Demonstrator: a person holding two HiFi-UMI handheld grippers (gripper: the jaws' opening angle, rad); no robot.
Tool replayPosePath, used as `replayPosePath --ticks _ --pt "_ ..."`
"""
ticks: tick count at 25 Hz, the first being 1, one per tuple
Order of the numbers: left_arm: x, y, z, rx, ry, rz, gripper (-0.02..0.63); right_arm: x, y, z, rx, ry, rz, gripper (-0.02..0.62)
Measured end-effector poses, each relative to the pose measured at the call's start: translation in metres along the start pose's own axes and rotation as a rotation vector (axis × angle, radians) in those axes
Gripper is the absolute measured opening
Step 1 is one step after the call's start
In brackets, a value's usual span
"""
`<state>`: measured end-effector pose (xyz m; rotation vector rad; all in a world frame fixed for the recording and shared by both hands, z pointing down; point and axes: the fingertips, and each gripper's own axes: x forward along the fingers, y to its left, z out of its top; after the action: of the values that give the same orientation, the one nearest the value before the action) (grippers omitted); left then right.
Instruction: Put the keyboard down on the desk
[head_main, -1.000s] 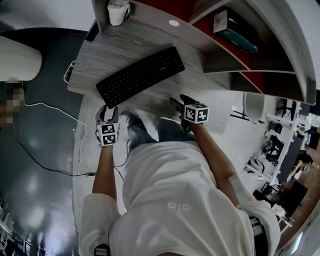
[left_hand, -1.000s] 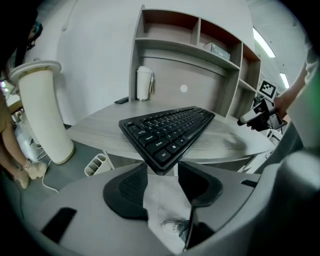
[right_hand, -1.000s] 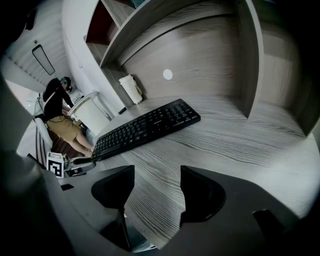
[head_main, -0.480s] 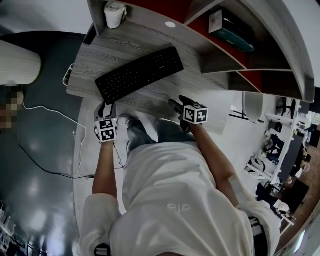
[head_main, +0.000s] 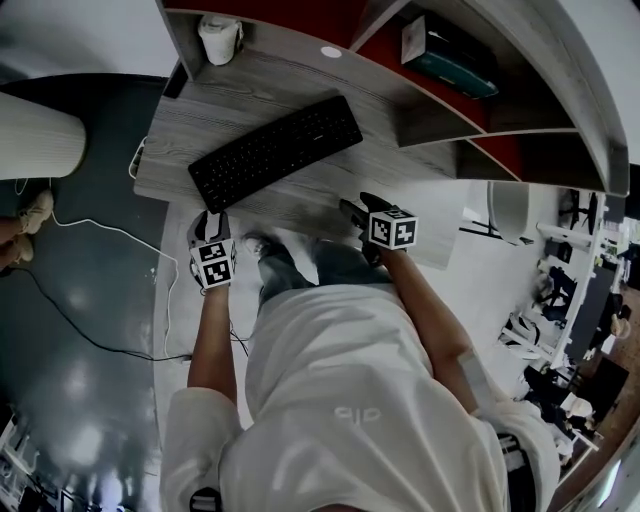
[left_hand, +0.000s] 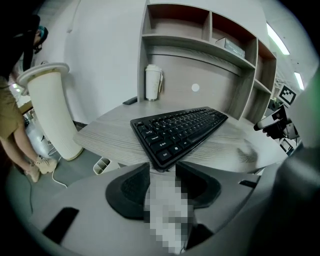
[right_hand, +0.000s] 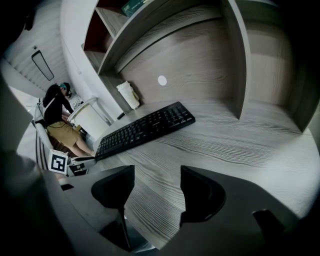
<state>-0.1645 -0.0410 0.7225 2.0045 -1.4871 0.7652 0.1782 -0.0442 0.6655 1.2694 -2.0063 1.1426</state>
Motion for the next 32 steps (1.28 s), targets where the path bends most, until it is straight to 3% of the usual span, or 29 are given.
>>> replayPosePath --ticks 5,11,15,20,27,32 --pt "-0.026 0.006 0.008 -0.053 -0.011 0.043 0.172 -0.007 0.003 0.016 -0.058 -0.032 0.030 0.289" --pt "-0.068 -0.011 0.050 -0.082 -0.085 0.067 0.078 -0.034 0.027 0.056 -0.199 -0.133 0.093 0.170" --pt "-0.093 -0.034 0.093 -0.108 -0.185 0.041 0.040 -0.059 0.044 0.085 -0.286 -0.200 0.137 0.108" --pt "-0.120 -0.073 0.138 -0.148 -0.274 -0.019 0.026 -0.097 0.060 0.112 -0.299 -0.275 0.206 0.069" --pt "-0.156 -0.119 0.203 -0.109 -0.398 -0.075 0.022 -0.154 0.070 0.153 -0.331 -0.387 0.256 0.057" --pt "-0.184 -0.145 0.251 -0.038 -0.492 -0.085 0.023 -0.187 0.080 0.178 -0.351 -0.442 0.297 0.057"
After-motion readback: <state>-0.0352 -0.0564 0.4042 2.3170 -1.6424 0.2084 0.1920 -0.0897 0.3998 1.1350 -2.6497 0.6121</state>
